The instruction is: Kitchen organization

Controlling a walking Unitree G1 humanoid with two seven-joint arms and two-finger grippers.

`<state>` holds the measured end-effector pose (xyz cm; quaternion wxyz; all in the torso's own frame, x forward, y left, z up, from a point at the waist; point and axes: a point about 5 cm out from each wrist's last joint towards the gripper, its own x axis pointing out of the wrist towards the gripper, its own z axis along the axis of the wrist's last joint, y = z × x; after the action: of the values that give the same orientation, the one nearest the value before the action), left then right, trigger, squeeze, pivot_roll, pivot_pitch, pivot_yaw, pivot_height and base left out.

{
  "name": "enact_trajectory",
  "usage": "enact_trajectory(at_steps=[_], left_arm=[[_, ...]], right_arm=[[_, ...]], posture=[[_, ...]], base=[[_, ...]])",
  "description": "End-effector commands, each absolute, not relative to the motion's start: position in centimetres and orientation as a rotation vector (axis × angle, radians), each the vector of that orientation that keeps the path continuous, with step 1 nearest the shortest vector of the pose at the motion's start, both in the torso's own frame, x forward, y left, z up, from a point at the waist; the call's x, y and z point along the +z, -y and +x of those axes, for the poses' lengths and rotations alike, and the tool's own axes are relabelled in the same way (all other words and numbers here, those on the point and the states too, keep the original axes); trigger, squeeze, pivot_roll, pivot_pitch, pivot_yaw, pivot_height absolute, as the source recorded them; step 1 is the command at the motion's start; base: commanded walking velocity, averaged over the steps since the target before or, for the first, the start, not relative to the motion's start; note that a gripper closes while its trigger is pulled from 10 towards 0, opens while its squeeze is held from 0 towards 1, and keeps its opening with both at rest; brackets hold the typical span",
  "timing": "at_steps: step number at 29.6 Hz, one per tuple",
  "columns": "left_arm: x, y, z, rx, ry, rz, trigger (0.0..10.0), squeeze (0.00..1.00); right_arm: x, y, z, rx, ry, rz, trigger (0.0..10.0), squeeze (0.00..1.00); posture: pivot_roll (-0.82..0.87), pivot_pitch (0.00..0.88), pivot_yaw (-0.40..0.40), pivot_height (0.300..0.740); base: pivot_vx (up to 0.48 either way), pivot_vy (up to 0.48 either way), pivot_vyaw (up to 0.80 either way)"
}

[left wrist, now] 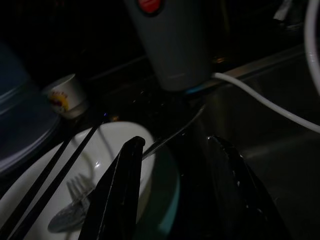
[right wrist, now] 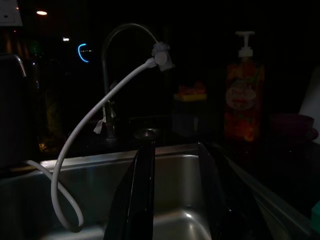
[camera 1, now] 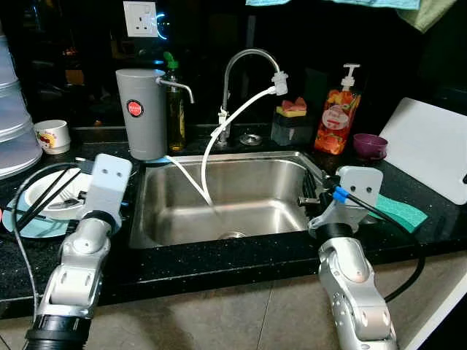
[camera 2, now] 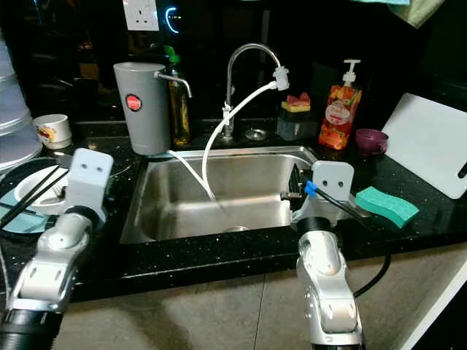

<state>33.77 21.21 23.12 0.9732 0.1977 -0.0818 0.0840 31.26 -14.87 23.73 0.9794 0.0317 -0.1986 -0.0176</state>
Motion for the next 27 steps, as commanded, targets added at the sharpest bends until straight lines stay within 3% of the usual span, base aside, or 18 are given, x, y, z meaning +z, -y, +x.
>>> enact_trajectory(at_steps=[1,15,27], left_arm=[[22.5,-21.0,33.5,0.145,0.161,0.465,10.0,0.00],[21.3,-19.5,32.8,0.089,0.176,0.616,10.0,0.00],[21.2,-21.5,30.8,0.271,0.201,0.639,10.0,0.00]], right_arm=[[23.5,15.0,31.4,-0.040,0.386,0.056,10.0,0.00],[23.4,15.2,31.3,-0.045,0.384,0.054,10.0,0.00],[23.3,15.1,31.2,-0.043,0.378,0.052,10.0,0.00]], posture=[[0.04,0.002,-0.065,0.740],[0.03,0.003,-0.061,0.740],[0.05,0.005,-0.064,0.740]], base=[[0.000,0.000,0.00],[0.000,0.000,0.00],[0.000,0.000,0.00]])
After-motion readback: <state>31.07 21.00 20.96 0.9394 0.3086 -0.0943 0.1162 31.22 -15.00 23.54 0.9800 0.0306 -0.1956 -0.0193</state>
